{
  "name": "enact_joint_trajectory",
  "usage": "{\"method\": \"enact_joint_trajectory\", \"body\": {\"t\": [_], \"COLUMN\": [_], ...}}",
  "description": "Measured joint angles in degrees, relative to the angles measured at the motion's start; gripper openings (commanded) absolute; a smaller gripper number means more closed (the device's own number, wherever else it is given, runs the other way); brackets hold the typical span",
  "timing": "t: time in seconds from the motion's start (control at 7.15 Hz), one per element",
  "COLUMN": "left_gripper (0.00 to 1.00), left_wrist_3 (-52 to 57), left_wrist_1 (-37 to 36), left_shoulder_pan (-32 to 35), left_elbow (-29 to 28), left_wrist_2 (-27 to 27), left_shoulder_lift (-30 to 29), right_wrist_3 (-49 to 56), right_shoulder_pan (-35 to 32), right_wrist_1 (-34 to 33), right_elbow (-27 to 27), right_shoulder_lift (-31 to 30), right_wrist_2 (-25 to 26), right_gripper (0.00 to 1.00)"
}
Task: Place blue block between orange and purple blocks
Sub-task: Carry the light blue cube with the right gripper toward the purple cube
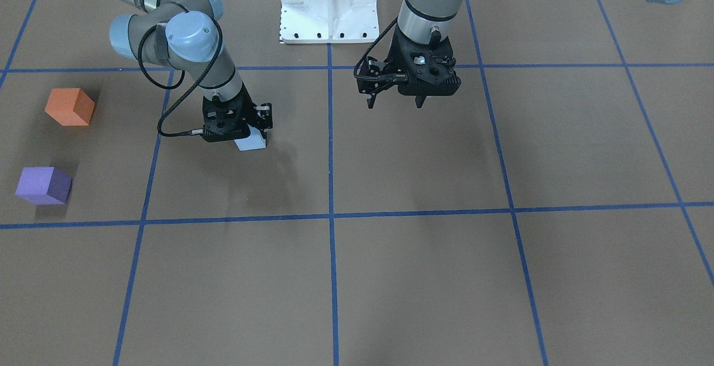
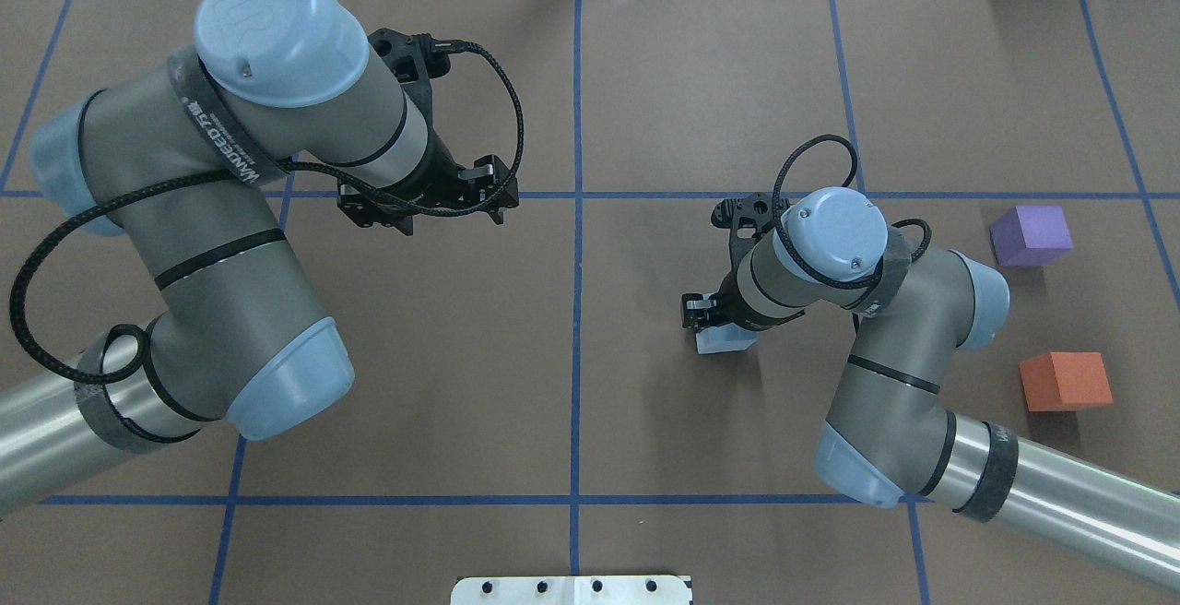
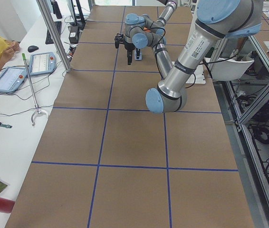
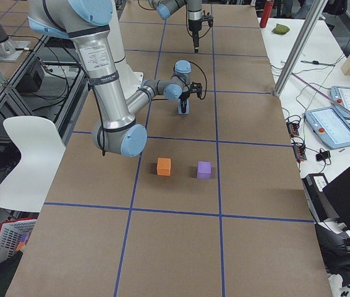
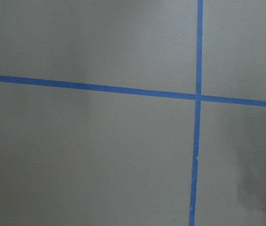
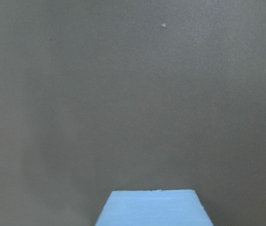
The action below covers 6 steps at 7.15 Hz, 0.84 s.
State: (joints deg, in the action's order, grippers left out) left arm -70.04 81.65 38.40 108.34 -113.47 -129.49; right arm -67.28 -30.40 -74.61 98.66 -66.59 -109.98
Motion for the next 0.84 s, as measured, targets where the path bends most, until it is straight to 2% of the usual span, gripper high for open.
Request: {"method": "enact_joint_trajectory", "body": {"t": [0.14, 0.42, 0.56, 0.84], "left_gripper": [1.00, 1.00, 1.00, 1.00], "left_wrist_3": [-0.04, 0.06, -0.07, -2.09], "left_wrist_1": [0.00, 0.06, 0.06, 0.01], "left_shoulder_pan": [0.00, 0.01, -0.03, -0.34], "left_elbow": [0.02, -0.01, -0.01, 0.29], "left_wrist_2": [0.00, 0.02, 0.04, -0.05], "left_shoulder_lift": [-0.01, 0.02, 0.02, -0.01], "right_wrist_3": [0.13, 2.85, 8.11, 17.95], "right_shoulder_pan": [-1.57, -10.83, -16.67, -27.07], "right_wrist_1": [-0.28, 0.05, 1.12, 3.76], "right_elbow": [3.18, 10.50, 11.72, 8.31], "right_shoulder_lift": [-1.81, -11.99, -18.29, -26.88], "right_wrist_2": [-1.63, -10.17, -13.12, -19.96], "right_gripper": [0.00, 0.00, 0.00, 0.00]}}
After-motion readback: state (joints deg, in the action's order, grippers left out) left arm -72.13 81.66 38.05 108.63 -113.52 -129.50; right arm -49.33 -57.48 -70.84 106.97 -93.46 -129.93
